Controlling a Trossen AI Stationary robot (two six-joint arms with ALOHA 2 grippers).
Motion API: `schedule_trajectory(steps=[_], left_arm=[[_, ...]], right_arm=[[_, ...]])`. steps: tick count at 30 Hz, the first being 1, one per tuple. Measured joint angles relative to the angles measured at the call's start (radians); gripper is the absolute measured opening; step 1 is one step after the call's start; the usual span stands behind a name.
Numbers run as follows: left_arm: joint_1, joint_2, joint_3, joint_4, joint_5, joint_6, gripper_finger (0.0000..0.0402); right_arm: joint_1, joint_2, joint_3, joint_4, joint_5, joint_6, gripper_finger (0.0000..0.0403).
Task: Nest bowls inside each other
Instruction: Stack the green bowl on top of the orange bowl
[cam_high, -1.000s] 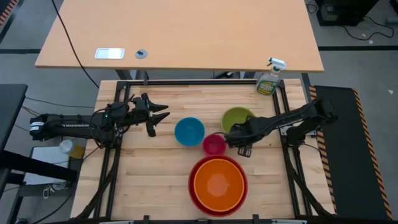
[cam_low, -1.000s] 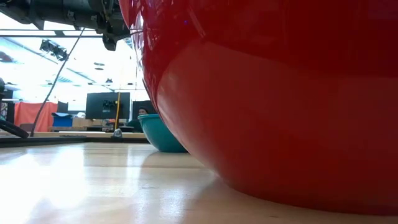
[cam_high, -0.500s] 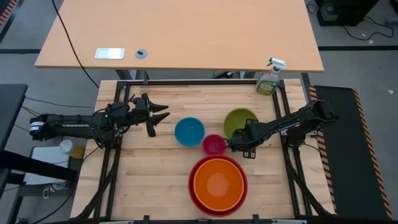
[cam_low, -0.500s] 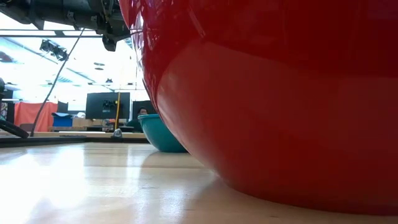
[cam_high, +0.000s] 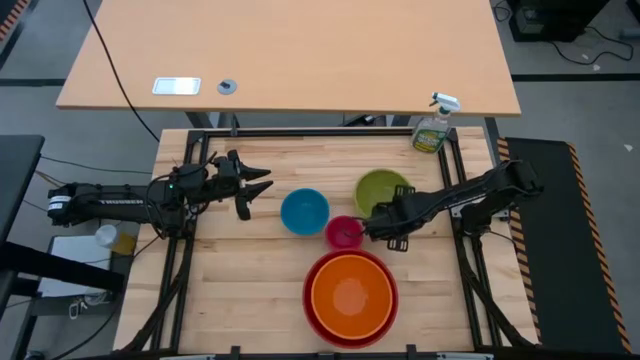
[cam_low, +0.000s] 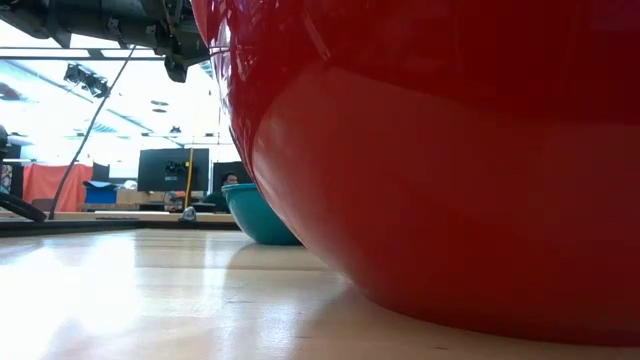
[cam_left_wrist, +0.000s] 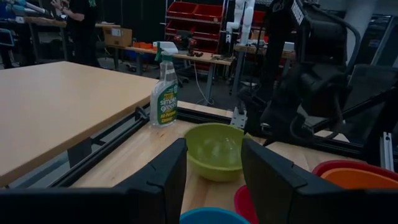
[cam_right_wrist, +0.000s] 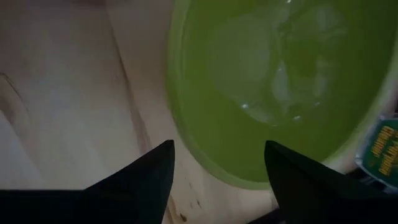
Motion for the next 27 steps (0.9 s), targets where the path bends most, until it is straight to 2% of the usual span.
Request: schedule_trajectory(steps=[8,14,17,22,27], left_arm=[[0.0,0.0,0.0,0.0,0.0,0.0,0.0155],[0.0,0.0,0.0,0.0,0.0,0.0,0.0155],[0.0,0.0,0.0,0.0,0.0,0.0,0.0155],[0.0,0.0,0.0,0.0,0.0,0.0,0.0155],[0.0,0.0,0.0,0.0,0.0,0.0,0.0155]], right_arm=[[0.001,0.0,0.006,-0.023,-0.042,-0.037,0.0254],[0.001,0.0,-0.105,0.073,-0.036,-0.118,0.0253],[0.001,0.001,-0.172,0.126,0.033,-0.153,0.0245],[0.0,0.001,-0.236,0.207,0.065,-0.252,0.02],[0.001,0.001,-0.239,0.214,0.065,-0.29,0.0115]])
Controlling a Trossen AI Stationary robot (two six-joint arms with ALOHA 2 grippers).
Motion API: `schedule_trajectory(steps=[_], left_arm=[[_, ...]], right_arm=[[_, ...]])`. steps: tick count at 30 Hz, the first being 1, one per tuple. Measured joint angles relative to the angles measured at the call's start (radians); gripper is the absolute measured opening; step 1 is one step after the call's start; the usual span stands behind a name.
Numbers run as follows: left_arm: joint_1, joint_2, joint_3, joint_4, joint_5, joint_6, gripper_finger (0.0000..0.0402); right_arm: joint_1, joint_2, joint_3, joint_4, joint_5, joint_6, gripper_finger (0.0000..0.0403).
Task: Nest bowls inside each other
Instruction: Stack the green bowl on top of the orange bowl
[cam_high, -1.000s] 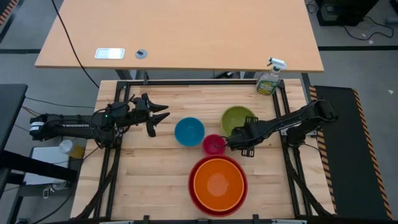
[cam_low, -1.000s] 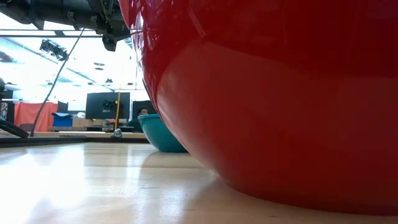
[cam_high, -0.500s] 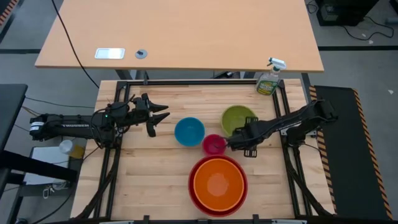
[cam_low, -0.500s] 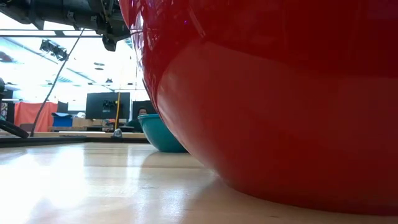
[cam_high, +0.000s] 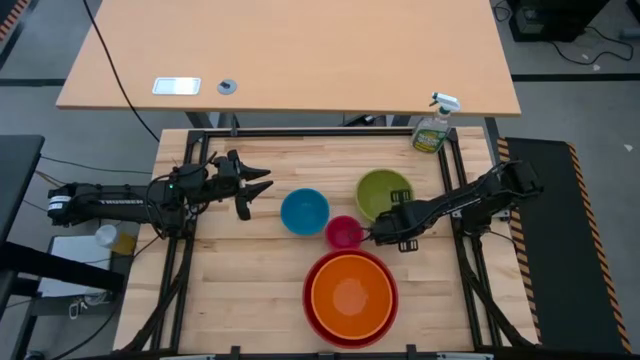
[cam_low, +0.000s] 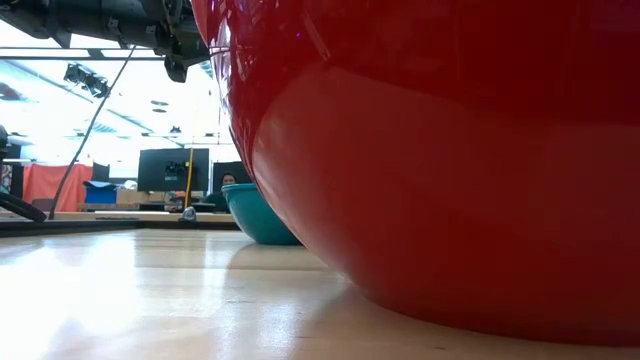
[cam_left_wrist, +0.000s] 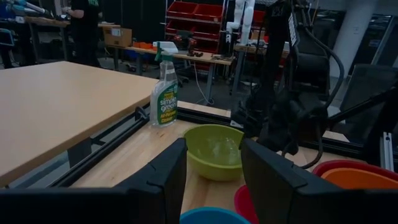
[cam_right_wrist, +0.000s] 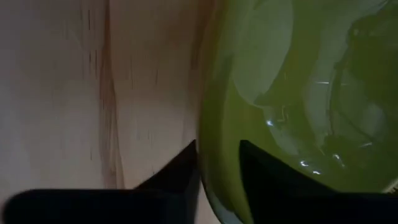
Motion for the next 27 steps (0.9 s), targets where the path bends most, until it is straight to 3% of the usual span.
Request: schedule_trajectory(steps=[5,11,16,22,27], left_arm=[[0.0,0.0,0.0,0.001,0.0,0.0,0.0155],[0.0,0.0,0.0,0.024,0.0,0.014,0.0155],[0.0,0.0,0.0,0.023,0.0,0.025,0.0155],[0.0,0.0,0.0,0.021,0.0,0.026,0.0155],[0.0,0.0,0.0,0.021,0.0,0.026,0.0155]], right_arm=[[0.0,0.001,0.05,-0.054,-0.042,0.028,0.0021],[0.044,0.001,0.233,-0.307,-0.059,0.165,0.0035],[0.135,0.0,0.412,-0.354,-0.07,0.223,0.0019],[0.249,0.001,0.589,-0.232,-0.116,0.353,0.0017],[0.341,0.01,0.622,0.039,-0.144,0.365,0.0022]])
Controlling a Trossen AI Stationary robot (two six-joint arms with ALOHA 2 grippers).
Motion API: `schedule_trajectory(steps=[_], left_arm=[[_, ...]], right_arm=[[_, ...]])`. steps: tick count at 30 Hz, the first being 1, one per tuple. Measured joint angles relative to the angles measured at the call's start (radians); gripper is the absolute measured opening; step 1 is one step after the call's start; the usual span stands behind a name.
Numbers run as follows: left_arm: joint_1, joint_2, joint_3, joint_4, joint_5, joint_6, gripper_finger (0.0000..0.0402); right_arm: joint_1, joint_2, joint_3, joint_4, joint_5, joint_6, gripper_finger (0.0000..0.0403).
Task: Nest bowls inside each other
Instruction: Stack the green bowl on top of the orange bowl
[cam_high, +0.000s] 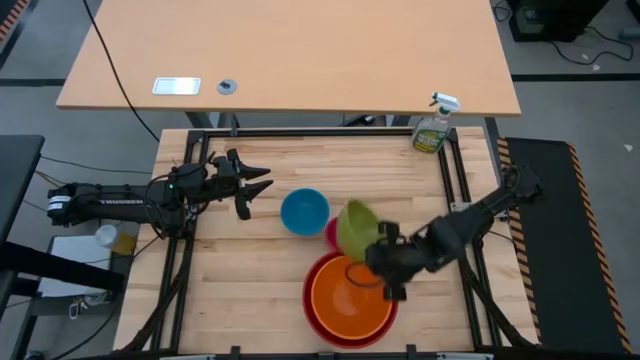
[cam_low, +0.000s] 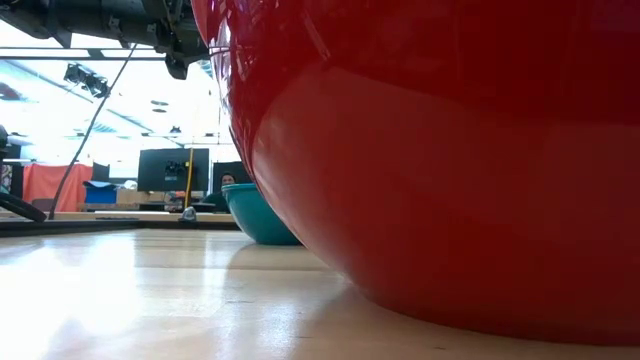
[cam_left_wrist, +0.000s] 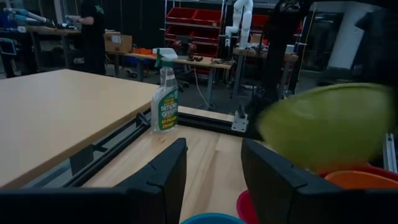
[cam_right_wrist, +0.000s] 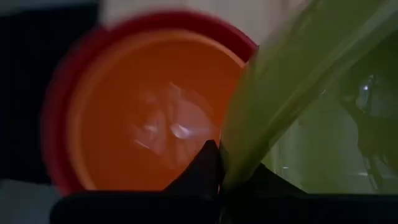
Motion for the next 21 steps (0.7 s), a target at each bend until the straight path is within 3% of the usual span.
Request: schedule_trajectory(steps=[3,14,21], left_arm=[[0.0,0.0,0.0,0.0,0.0,0.0,0.0155],[0.001,0.0,0.0,0.015,-0.001,0.039,0.0155],[0.001,0.0,0.0,0.065,-0.001,0.035,0.0155]], right_arm=[[0.042,0.029,0.008,0.079,-0.002,-0.018,0.0023],[0.13,0.19,0.127,0.113,-0.031,0.002,0.0023],[0.134,0.308,0.195,0.111,-0.186,0.049,0.0025]])
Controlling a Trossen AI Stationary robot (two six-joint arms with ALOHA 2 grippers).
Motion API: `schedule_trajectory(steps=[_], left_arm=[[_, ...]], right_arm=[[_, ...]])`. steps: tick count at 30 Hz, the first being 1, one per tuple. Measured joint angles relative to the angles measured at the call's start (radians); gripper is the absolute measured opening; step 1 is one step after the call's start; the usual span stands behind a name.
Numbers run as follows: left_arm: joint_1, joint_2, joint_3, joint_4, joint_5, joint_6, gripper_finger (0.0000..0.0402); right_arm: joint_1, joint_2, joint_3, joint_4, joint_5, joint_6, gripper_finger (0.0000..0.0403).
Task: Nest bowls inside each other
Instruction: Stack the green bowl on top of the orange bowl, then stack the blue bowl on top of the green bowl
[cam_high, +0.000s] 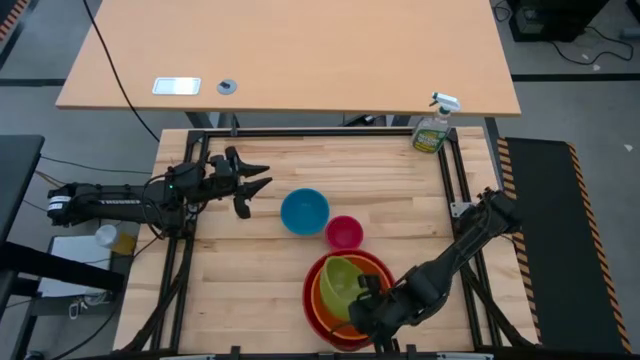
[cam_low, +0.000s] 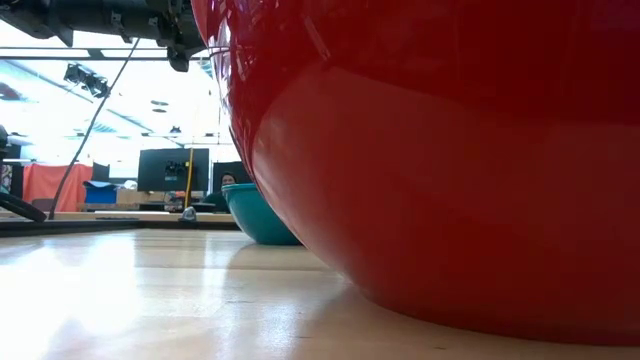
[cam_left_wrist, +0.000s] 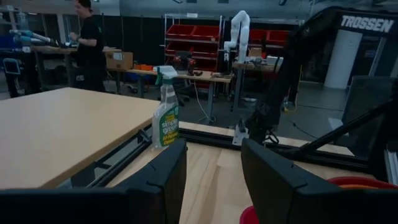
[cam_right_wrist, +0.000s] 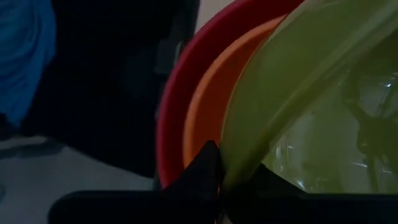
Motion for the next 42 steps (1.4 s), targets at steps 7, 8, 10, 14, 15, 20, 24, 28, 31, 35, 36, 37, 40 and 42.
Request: schedule_trajectory(steps=[7,8,10,14,15,20,24,28,31,35,36,37,40,42], left_arm=[[0.0,0.0,0.0,0.004,0.0,0.0,0.0155],[0.0,0.0,0.0,0.004,0.0,-0.001,0.0155],[0.0,0.0,0.0,0.003,0.0,-0.003,0.0155],[-0.001,0.0,0.0,-0.003,0.0,-0.003,0.0155],[-0.001,0.0,0.0,-0.003,0.0,-0.003,0.0155],[-0.001,0.0,0.0,-0.004,0.0,-0.003,0.0155],[-0.001,0.0,0.0,-0.01,0.001,-0.024,0.0155],[-0.001,0.0,0.0,-0.045,0.001,-0.063,0.0155],[-0.001,0.0,0.0,-0.07,0.001,-0.079,0.0155],[-0.001,0.0,0.0,-0.109,0.023,-0.089,0.0155],[-0.001,0.0,0.0,-0.127,0.042,-0.09,0.0155],[-0.001,0.0,0.0,-0.145,0.061,-0.091,0.0155],[-0.001,0.0,0.0,-0.197,0.112,-0.09,0.0155],[-0.002,0.001,0.0,-0.232,0.127,-0.089,0.0155]], right_arm=[[-0.034,0.041,0.003,-0.066,-0.01,0.064,0.006],[-0.039,0.043,0.003,-0.082,-0.009,0.079,0.0069],[-0.048,0.053,0.003,-0.093,-0.009,0.103,0.0092],[-0.063,0.06,0.003,-0.065,-0.088,0.122,0.0144],[-0.067,0.06,0.006,-0.049,-0.117,0.119,0.0155],[-0.074,0.059,0.058,-0.067,-0.158,0.087,0.0192],[-0.074,0.058,0.124,-0.187,-0.029,0.086,0.0194],[-0.076,0.056,0.141,-0.322,0.157,0.073,0.019],[-0.102,0.056,0.124,-0.371,0.195,0.045,0.0187],[-0.151,0.04,0.073,-0.361,0.179,-0.03,0.0179],[-0.163,0.025,0.057,-0.361,0.176,-0.044,0.0176],[-0.174,0.005,0.038,-0.356,0.179,-0.054,0.0174],[-0.2,-0.093,-0.05,-0.326,0.228,-0.075,0.0168],[-0.217,-0.184,-0.134,-0.273,0.269,-0.076,0.0167]])
